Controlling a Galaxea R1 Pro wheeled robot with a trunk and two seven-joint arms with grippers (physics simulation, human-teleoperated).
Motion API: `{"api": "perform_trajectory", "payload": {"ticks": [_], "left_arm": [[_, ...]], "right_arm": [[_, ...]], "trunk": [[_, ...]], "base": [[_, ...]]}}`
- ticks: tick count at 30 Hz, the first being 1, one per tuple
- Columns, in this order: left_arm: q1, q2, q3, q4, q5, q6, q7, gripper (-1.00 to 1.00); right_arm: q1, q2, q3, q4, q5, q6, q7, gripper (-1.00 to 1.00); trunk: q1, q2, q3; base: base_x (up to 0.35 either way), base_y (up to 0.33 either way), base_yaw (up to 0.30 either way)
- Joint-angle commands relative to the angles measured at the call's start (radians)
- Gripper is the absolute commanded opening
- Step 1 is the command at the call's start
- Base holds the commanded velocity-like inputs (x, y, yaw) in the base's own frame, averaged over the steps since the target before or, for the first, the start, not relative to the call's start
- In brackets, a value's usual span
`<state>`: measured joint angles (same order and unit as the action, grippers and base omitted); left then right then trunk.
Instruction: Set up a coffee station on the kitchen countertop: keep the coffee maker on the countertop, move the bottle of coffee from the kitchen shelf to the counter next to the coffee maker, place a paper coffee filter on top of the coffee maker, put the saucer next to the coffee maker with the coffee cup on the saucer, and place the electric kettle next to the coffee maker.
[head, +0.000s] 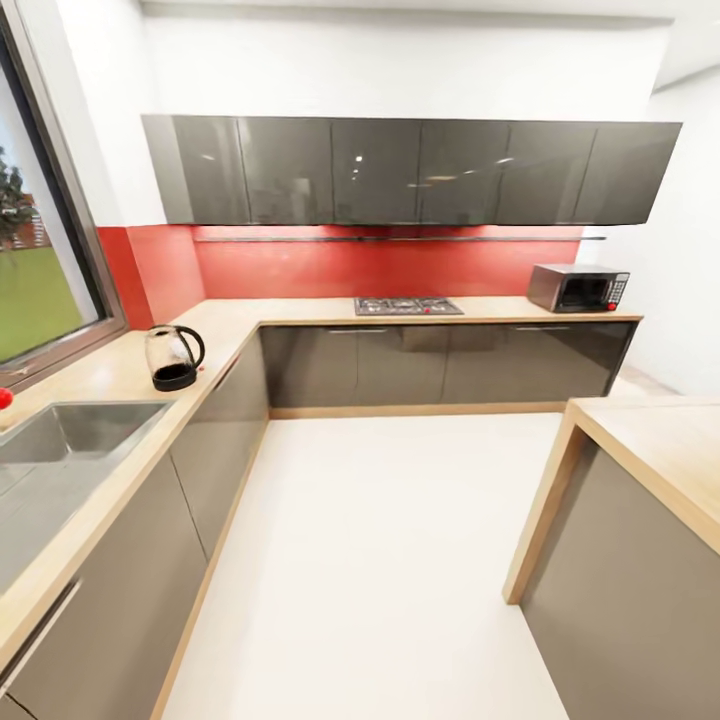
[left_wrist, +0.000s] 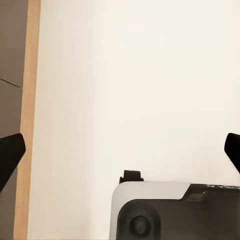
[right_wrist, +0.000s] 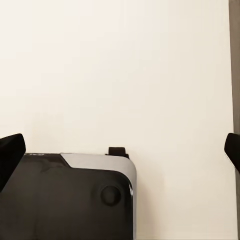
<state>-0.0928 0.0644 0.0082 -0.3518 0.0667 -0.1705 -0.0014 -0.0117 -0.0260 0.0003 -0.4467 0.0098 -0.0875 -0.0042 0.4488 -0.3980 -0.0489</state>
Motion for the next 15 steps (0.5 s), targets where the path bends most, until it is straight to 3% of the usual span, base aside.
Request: {"api": "perform_trajectory", "payload": {"ticks": [1, 15], "left_arm": [[-0.001, 0.000, -0.001, 0.001, 0.007, -0.003, 0.000, 1.00], [-0.001, 0.000, -0.001, 0.001, 0.007, -0.003, 0.001, 1.00]], "right_arm": [[-0.001, 0.000, 0.000, 0.000, 0.001, -0.003, 0.000, 1.00], [-0.001, 0.000, 0.000, 0.000, 0.001, -0.003, 0.000, 1.00]], "trunk": [[0.001, -0.002, -0.002], [0.001, -0.002, -0.002]], "base": [[0.333, 0.000, 0.000], [0.333, 0.000, 0.000]]}}
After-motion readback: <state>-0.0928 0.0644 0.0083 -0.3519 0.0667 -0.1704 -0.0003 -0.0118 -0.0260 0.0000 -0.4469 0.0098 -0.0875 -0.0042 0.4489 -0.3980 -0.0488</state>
